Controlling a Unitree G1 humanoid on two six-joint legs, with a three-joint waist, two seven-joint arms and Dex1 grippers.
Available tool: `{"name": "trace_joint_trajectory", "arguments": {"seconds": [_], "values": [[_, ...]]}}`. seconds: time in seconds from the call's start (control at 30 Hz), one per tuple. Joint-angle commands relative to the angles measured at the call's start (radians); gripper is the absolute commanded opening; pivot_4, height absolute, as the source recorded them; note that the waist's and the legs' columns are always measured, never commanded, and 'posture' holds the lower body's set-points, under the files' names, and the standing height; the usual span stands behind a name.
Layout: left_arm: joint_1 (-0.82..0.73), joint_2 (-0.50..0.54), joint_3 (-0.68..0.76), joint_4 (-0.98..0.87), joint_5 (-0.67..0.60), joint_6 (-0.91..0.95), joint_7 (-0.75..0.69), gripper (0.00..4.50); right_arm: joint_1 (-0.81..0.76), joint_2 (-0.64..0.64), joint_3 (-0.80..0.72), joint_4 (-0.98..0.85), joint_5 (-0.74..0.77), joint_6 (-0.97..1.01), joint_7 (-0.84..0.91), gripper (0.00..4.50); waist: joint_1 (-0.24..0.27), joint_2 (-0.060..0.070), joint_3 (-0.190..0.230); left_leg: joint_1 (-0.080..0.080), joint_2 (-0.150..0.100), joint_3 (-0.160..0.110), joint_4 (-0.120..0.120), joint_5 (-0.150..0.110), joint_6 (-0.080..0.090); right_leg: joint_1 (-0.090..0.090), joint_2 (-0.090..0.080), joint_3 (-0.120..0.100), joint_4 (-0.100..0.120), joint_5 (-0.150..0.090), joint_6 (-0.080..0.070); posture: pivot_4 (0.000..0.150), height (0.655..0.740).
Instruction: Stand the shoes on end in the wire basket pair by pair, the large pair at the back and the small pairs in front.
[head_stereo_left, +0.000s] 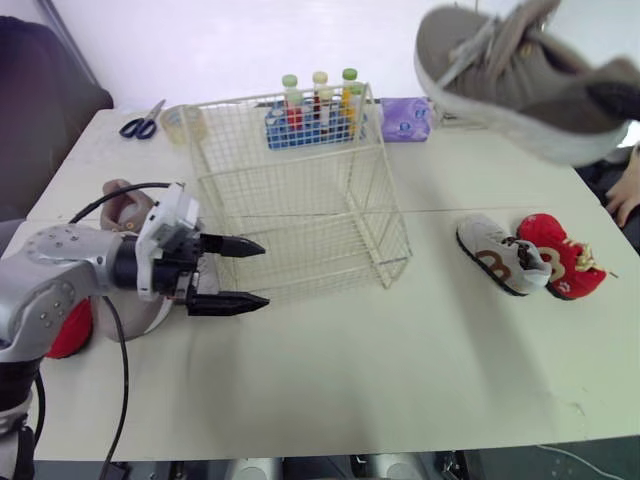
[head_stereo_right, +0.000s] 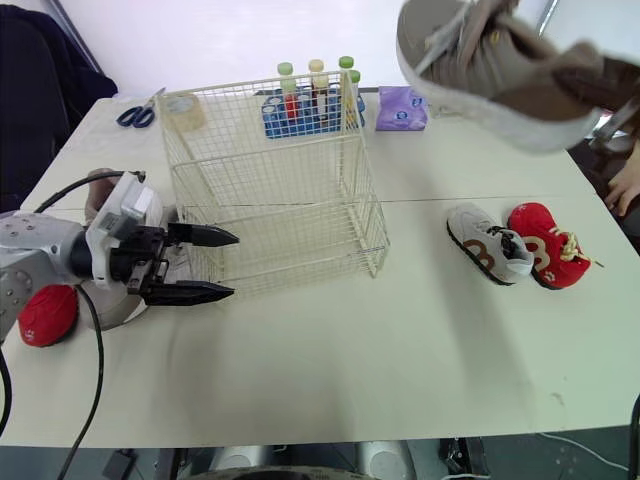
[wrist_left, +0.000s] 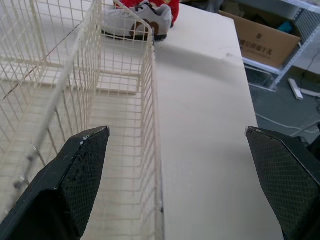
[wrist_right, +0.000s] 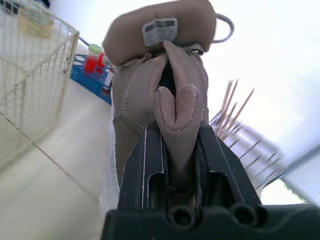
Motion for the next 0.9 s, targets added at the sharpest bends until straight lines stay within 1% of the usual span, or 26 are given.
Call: {"name": "trace_joint_trajectory", "arguments": {"seconds": [0.03, 0.1, 0.13, 0.2, 0.3, 0.37, 0.43, 0.6, 0.7, 0.8, 0.9], "values": [[-0.056, 0.001, 0.005, 0.053, 0.011, -0.013, -0.04, 4.5, -0.376, -0.015, 0.172, 0.09, -0.099, -0.246, 0.228, 0.16, -0.008, 0.002, 0.001, 0.0, 0.0, 0.002, 0.0, 0.0, 0.0, -0.001, 0.001, 0.003, 0.001, 0.0, 0.0, 0.15, 0.74], [-0.079, -0.002, 0.003, 0.098, 0.023, -0.017, -0.058, 4.5, -0.561, 0.034, 0.278, 0.146, -0.154, -0.298, 0.356, 0.16, -0.016, 0.001, 0.001, 0.0, 0.001, 0.001, 0.0, 0.0, 0.0, -0.002, 0.003, 0.004, 0.001, 0.0, 0.0, 0.15, 0.74], [-0.089, -0.001, 0.003, 0.124, 0.034, -0.022, -0.067, 4.5, -0.644, 0.059, 0.323, 0.162, -0.166, -0.293, 0.425, 0.16, -0.019, -0.001, 0.001, 0.0, 0.002, 0.0, 0.0, 0.0, 0.0, -0.002, 0.004, 0.004, 0.001, 0.0, 0.0, 0.15, 0.74], [-0.113, 0.005, 0.008, 0.177, 0.053, -0.026, -0.076, 4.5, -0.759, 0.086, 0.388, 0.131, -0.144, -0.213, 0.567, 0.16, -0.02, -0.002, 0.001, 0.0, 0.003, 0.0, 0.001, 0.0, 0.0, -0.002, 0.006, 0.005, 0.001, 0.0, 0.0, 0.15, 0.74], [-0.13, 0.022, 0.027, 0.232, 0.069, -0.031, -0.097, 4.5, -0.789, 0.05, 0.469, 0.049, -0.08, -0.137, 0.632, 0.16, -0.014, -0.003, 0.001, 0.0, 0.004, 0.001, 0.002, 0.0, 0.0, -0.002, 0.006, 0.005, 0.003, 0.0, 0.0, 0.15, 0.74], [-0.136, 0.037, 0.059, 0.234, 0.041, 0.001, -0.094, 4.5, -0.769, -0.031, 0.55, -0.031, 0.038, -0.109, 0.633, 0.16, 0.0, -0.003, 0.001, -0.001, 0.004, 0.001, 0.003, 0.0, 0.0, -0.002, 0.006, 0.006, 0.003, 0.0, 0.0, 0.15, 0.74], [-0.135, 0.052, 0.095, 0.232, 0.006, 0.039, -0.093, 4.5, -0.78, -0.066, 0.623, -0.064, 0.105, -0.128, 0.633, 0.16, 0.007, -0.004, 0.001, -0.002, 0.004, 0.001, 0.003, 0.0, 0.0, -0.004, 0.005, 0.007, 0.003, 0.0, 0.0, 0.15, 0.74], [-0.102, 0.106, 0.182, 0.203, -0.046, 0.113, -0.102, 4.5, -0.889, -0.043, 0.803, 0.004, 0.153, -0.273, 0.633, 0.16, 0.004, -0.004, 0.001, -0.002, 0.003, 0.002, 0.003, 0.0, 0.0, -0.006, 0.005, 0.011, 0.004, 0.0, 0.0, 0.15, 0.74], [-0.13, 0.123, 0.209, 0.215, -0.077, 0.146, -0.101, 4.5, -0.969, -0.022, 0.902, 0.031, 0.261, -0.309, 0.633, 0.16, 0.004, -0.006, 0.002, -0.002, 0.004, 0.003, 0.003, 0.0, 0.0, -0.009, 0.005, 0.012, 0.007, 0.0, 0.0, 0.15, 0.74], [-0.177, 0.122, 0.188, 0.209, -0.103, 0.164, -0.124, 4.5, -1.005, -0.037, 1.012, 0.024, 0.342, -0.36, 0.633, 0.16, 0.007, -0.008, 0.003, -0.003, 0.004, 0.003, 0.003, 0.0, 0.0, -0.011, 0.006, 0.012, 0.01, 0.0, 0.0, 0.15, 0.74], [-0.223, 0.123, 0.118, 0.205, -0.068, 0.138, -0.178, 4.5, -1.015, -0.034, 1.092, 0.007, 0.394, -0.423, 0.633, 0.16, 0.009, -0.009, 0.003, -0.003, 0.004, 0.004, 0.005, 0.0, 0.0, -0.011, 0.006, 0.012, 0.011, 0.0, 0.0, 0.15, 0.74]]}}
